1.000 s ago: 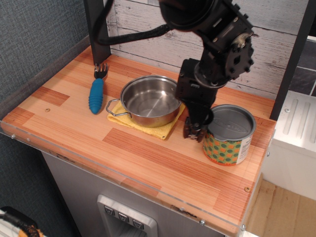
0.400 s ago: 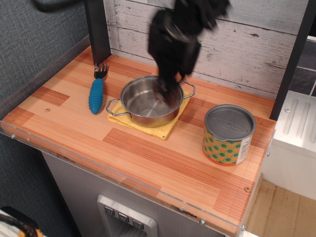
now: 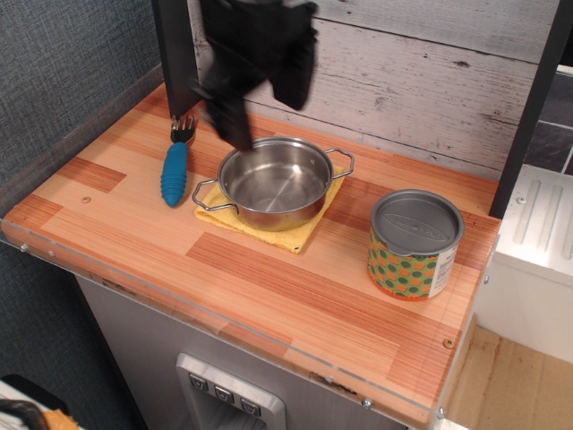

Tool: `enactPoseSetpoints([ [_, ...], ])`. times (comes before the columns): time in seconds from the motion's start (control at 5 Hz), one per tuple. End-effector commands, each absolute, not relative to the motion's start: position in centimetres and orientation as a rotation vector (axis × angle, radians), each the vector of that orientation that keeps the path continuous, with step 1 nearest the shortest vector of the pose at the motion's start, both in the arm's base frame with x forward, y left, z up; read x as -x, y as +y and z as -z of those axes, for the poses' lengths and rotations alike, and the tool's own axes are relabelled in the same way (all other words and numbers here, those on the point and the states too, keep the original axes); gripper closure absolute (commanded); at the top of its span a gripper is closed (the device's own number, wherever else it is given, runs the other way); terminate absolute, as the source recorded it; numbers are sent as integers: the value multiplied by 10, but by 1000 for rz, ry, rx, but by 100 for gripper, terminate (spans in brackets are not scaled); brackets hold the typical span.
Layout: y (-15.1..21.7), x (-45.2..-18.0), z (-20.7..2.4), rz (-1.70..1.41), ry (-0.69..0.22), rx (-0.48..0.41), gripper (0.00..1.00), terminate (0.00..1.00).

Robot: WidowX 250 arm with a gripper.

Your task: Put the can on the right side of the pot

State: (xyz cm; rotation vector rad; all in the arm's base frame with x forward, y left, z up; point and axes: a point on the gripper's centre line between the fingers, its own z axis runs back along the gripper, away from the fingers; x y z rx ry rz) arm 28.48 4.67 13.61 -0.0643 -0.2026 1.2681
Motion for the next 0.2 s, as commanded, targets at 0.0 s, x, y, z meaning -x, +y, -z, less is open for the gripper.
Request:
enactPoseSetpoints([
  [0.0, 87, -271, -157, -1115, -201, 120, 0, 100],
])
